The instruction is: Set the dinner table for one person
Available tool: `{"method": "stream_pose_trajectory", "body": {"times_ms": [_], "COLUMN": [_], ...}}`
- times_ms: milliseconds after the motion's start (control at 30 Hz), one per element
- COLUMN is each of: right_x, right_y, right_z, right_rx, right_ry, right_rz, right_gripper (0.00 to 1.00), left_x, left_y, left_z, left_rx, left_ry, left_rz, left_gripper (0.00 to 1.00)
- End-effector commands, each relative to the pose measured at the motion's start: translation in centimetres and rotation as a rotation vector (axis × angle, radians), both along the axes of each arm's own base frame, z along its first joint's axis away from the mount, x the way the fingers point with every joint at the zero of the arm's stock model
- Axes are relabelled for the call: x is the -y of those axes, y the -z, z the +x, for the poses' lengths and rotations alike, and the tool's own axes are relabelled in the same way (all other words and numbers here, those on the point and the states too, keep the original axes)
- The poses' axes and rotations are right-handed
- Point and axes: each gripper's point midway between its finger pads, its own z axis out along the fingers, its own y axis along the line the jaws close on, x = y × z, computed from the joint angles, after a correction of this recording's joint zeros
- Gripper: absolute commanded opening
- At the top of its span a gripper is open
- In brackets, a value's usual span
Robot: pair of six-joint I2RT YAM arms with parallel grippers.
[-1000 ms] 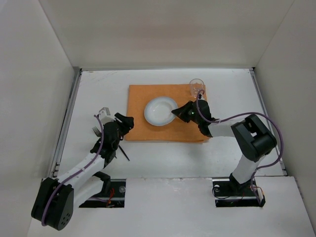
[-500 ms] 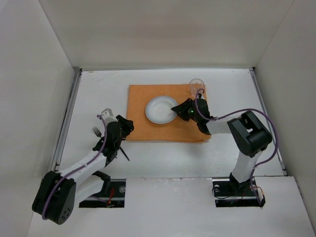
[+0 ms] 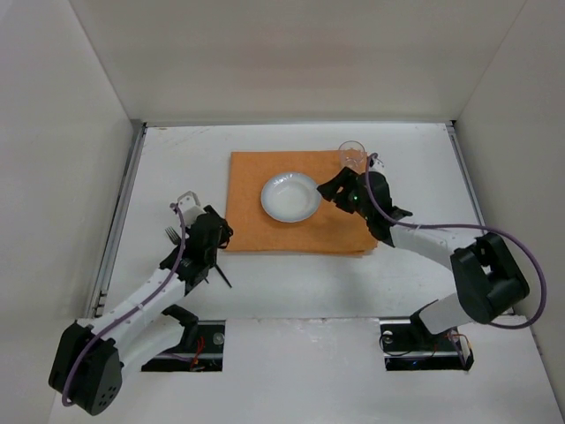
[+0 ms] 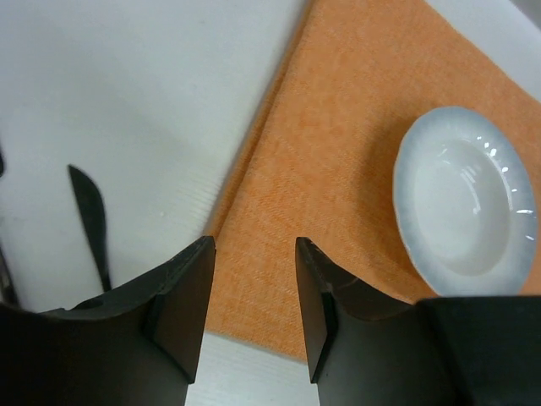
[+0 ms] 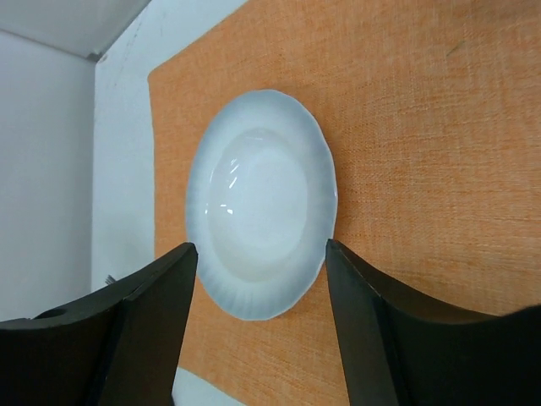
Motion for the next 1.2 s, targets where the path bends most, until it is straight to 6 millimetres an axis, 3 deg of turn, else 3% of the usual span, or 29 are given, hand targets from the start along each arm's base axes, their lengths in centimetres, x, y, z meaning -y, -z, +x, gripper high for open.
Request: {"method": "stream_pose_trajectory", "body": {"times_ms": [0,100,133,267,333,500,700,767,1167], "right_x": [1.7,2.5,2.7,2.7,2.6,2.8,3.5,3.1,1.6], "right_y": [1.9,2.1,1.8,0.1,-0.8,-3.3,-3.4,-3.4,-2.3], "right_z": [-2.1,-3.3,-3.7,-5.7,-6.4,-7.0,-7.3,-7.4,-7.9], "right_rx": [-0.019,-0.016,-0.006,0.036,0.066,0.147,0.191,0.200,0.198], "right_ry": [-0.014,-0.012,-0.015,-0.052,-0.061,-0.062,-0.063,-0.084,-0.128], "right_rz": [-0.189,-0.234,-0.248,-0.287,-0.302,-0.338,-0.302,-0.280,-0.266], "right_gripper": [0.68,0.62,0.55,0.12,0.09,0.18,0.42,0.45,0.48], "left_x": [-2.5,-3.3,-3.4,-3.3,-3.2,-3.5,-2.9,-3.1,-1.5], "left_y": [1.7,2.9,3.2,4.0,4.2,5.1,5.5,5.5,6.9], "left_z": [-2.7,-4.5,-4.9,-6.5,-6.9,-7.7,-7.9,-8.0,-7.0], "left_rx": [-0.128,-0.198,-0.212,-0.272,-0.286,-0.343,-0.367,-0.368,-0.400], "left_ry": [-0.057,-0.066,-0.067,-0.067,-0.066,-0.086,-0.095,-0.106,-0.078], "left_rz": [0.099,0.124,0.126,0.106,0.098,0.121,0.128,0.138,0.140], "left_gripper": [0.39,0.36,0.34,0.25,0.23,0.29,0.32,0.32,0.32]}}
